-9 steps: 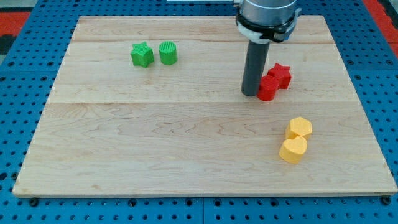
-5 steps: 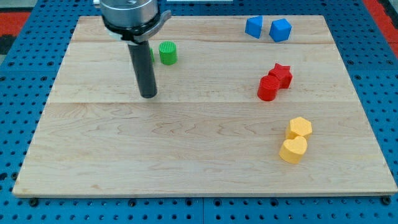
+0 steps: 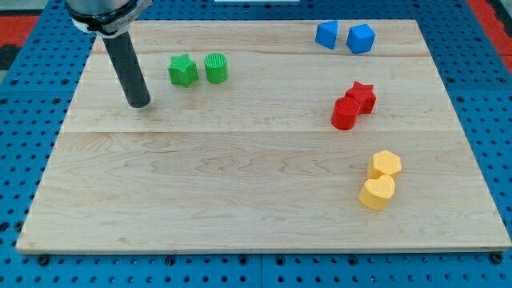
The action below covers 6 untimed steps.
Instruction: Push the green circle to the right of the green star
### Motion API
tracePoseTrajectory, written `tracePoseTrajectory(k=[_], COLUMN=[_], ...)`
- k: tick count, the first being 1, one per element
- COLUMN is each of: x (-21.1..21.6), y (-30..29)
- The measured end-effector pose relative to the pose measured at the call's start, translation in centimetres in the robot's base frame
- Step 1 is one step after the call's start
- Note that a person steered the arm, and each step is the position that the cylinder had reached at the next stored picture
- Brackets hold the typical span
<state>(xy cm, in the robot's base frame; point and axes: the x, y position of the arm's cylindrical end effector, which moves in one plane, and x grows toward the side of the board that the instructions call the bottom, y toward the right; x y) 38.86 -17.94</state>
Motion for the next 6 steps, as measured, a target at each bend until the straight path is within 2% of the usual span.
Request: tracePoseTrajectory(k=[1,2,3,6], x=[-0.9,-3.2,-4.6,-13.5], y=[-3.5,-4.3,-4.3,-3.8])
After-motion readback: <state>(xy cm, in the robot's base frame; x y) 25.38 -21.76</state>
